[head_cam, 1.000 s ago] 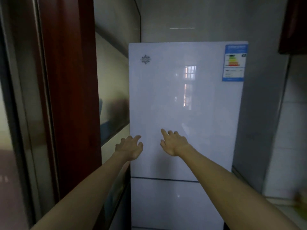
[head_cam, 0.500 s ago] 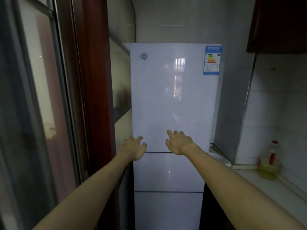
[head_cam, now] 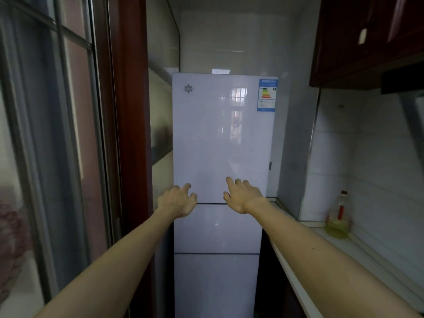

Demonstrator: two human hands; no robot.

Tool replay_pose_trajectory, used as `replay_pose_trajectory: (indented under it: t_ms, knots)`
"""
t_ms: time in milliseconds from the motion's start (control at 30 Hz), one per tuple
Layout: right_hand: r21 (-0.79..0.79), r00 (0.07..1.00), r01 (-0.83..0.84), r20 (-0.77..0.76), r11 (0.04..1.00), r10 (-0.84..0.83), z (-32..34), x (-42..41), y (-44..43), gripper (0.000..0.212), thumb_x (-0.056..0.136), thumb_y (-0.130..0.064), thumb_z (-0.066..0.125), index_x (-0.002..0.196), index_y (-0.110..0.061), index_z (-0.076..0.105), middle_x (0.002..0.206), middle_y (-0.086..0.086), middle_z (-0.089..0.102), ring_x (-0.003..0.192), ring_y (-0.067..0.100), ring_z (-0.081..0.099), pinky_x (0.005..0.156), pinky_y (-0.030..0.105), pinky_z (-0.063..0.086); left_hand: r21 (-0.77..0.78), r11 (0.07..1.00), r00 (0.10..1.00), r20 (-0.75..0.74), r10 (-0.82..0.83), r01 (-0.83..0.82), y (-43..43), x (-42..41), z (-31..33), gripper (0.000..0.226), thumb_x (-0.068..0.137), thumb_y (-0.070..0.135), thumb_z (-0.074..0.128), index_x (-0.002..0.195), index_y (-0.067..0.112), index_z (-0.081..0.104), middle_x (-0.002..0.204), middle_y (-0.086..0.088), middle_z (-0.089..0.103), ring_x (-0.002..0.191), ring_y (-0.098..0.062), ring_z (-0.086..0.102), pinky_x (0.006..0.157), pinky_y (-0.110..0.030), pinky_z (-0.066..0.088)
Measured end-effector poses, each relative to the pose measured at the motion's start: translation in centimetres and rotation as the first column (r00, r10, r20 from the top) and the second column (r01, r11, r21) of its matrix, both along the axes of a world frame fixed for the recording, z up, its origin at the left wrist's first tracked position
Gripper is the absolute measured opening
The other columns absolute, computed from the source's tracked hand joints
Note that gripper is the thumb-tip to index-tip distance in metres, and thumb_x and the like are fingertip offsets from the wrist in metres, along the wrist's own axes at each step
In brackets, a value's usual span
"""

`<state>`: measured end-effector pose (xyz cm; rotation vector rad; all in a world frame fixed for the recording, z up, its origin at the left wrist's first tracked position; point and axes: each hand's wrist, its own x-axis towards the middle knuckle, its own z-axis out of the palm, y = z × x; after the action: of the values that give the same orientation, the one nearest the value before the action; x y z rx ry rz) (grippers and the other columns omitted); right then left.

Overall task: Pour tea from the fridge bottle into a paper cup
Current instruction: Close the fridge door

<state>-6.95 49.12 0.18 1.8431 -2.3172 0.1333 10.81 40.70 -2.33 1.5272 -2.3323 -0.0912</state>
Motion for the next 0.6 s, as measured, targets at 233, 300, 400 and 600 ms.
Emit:
replay_pose_trajectory:
  t_ms: [233, 300, 400, 600]
  knots:
    - [0.022, 0.999, -0.039, 0.029, 0.999, 0.039, -1.9, -0.6, 8.4, 0.053, 0.103, -0.038, 0.025, 0.151, -0.016, 0.016, 0.145, 0.014, 0.038, 0.128, 0.034, 0.038, 0.095, 0.047, 0.043, 0.010, 1.000, 0.994, -0.106, -0.026, 0.027, 7.8, -0.2, -1.3, 0.054, 0.095, 0.044, 0.028, 0.144, 0.023, 0.035, 0.131, -0.015, 0.055, 0.116, -0.037, 0.051, 0.093, -0.049, 0.046]
    - [0.045, 0.998, -0.050, 0.043, 0.998, 0.048, -2.4, -0.6, 10.6, 0.054, 0.103, -0.038, 0.025, 0.151, -0.016, 0.016, 0.145, 0.015, 0.038, 0.128, 0.034, 0.038, 0.096, 0.047, 0.043, -0.001, 0.999, 0.995, -0.091, -0.034, 0.034, 9.9, -0.3, -1.7, 0.053, 0.095, 0.045, 0.028, 0.144, 0.023, 0.035, 0.127, -0.016, 0.056, 0.113, -0.038, 0.052, 0.091, -0.049, 0.047]
    - [0.057, 0.998, -0.053, 0.043, 0.997, 0.050, -2.6, -0.4, 13.5, 0.053, 0.103, -0.038, 0.026, 0.151, -0.016, 0.018, 0.145, 0.016, 0.038, 0.129, 0.035, 0.039, 0.094, 0.047, 0.041, -0.009, 0.999, 0.994, -0.095, -0.053, 0.053, 12.7, -0.5, -2.0, 0.052, 0.096, 0.044, 0.029, 0.143, 0.022, 0.036, 0.126, -0.017, 0.056, 0.114, -0.038, 0.051, 0.089, -0.047, 0.045]
    - [0.034, 0.998, -0.024, 0.052, 0.999, 0.022, -2.0, 0.1, 17.9, 0.053, 0.102, -0.038, 0.027, 0.149, -0.015, 0.020, 0.143, 0.016, 0.040, 0.127, 0.036, 0.041, 0.092, 0.047, 0.042, -0.032, 0.996, 0.992, -0.091, -0.092, 0.089, 16.8, -0.7, -1.5, 0.054, 0.097, 0.044, 0.029, 0.147, 0.023, 0.030, 0.127, -0.018, 0.055, 0.115, -0.040, 0.051, 0.092, -0.046, 0.045]
